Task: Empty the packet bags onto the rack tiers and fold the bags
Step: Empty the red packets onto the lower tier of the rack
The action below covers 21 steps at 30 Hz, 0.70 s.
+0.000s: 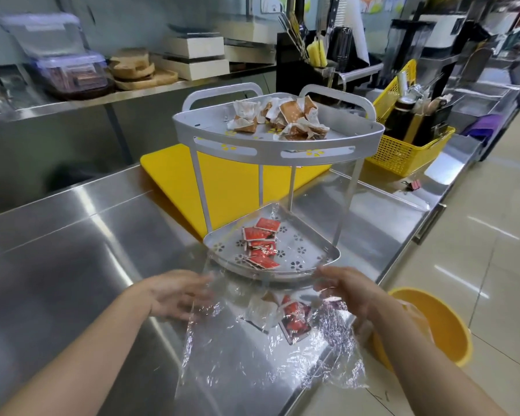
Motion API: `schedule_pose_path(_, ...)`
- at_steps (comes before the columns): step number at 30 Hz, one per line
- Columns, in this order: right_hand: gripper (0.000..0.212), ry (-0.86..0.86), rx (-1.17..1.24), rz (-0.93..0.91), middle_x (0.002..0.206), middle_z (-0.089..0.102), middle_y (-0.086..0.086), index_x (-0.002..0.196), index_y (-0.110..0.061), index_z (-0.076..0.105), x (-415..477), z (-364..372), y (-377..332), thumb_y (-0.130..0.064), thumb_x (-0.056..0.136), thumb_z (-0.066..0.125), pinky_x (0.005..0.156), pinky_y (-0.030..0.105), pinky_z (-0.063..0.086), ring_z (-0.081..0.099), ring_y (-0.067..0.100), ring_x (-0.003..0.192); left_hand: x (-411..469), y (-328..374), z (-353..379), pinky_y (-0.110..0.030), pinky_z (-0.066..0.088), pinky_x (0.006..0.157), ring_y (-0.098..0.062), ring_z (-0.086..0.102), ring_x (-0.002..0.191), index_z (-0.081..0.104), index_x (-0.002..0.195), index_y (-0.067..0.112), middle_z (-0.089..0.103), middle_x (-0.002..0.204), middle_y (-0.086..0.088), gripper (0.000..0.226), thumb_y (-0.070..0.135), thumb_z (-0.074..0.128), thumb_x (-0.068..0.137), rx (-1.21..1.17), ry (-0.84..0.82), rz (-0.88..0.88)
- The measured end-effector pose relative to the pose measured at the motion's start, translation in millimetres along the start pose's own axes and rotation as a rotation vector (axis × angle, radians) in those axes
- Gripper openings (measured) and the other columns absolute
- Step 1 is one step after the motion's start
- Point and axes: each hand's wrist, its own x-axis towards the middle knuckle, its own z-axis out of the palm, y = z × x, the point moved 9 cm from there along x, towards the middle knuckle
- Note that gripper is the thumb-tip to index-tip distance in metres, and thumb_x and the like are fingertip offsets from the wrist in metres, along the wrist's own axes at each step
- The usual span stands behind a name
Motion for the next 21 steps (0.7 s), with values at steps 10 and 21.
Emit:
schedule_pose_path(10,0.014,0.103,0.074,-0.029,0.056,0.063,0.001,0.076,-0.005,0.062,-6.2,-6.8,-19.8,-0.01,0.087,0.055,0.053,0.023,0.043,0.055,0.012,0.055,8.3,51.5,14.1,-0.023,0.054,0.043,-0.013,0.065,0.045,0.059,0.078,0.004,0.07,0.054,-0.007,0.011,0.001,0.055,0.088,-0.262,0.186,0.181)
schedule_pose_path(21,0.021,0.039,0.118,0.09,0.052,0.064,-0.001,0.072,-0.009,0.065,-8.0,-0.6,6.8,-0.019,0.088,0.055,0.045,0.021,0.042,0.053,0.01,0.041,6.5,11.5,2.6,-0.026,0.056,0.045,-0.014,0.069,0.052,0.071,0.08,0.005,0.074,0.066,-0.007,0.012,0.014,0.063,0.082,-0.367,0.097,0.042)
